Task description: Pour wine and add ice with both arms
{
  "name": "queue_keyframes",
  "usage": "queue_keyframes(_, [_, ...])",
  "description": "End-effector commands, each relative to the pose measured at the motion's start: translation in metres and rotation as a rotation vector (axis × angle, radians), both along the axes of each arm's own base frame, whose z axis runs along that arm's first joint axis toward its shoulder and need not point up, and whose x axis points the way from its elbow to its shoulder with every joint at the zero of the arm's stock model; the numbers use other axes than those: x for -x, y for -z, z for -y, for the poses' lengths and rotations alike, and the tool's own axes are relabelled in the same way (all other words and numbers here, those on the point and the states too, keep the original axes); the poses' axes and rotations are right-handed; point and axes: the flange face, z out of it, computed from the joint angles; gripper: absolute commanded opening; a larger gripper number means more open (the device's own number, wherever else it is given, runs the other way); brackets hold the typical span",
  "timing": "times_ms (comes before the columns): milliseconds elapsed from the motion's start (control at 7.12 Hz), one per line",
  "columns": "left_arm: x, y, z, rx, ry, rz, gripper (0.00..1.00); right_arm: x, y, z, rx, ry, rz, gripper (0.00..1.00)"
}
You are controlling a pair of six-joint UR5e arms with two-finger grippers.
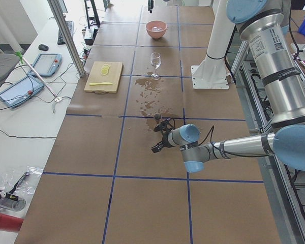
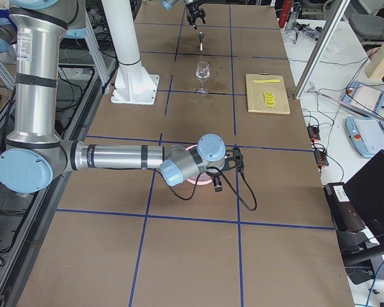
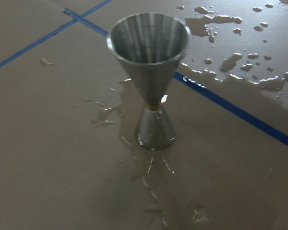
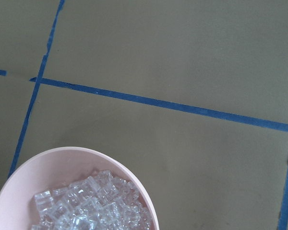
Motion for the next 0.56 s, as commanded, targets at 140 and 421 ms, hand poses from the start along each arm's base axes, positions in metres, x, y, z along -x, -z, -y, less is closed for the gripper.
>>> queue_keyframes(140, [0.046,0.018,0.099,0.187,0.006,0.061,0.99,0.055,0.035,-0.006,0.067,-0.017,-0.025,1.00])
queue_keyframes(421, [0.087,0.039,0.136,0.332,0.016,-0.023,1.00,0.094,0.048,-0.013,0.133,-0.048,-0.053,1.00])
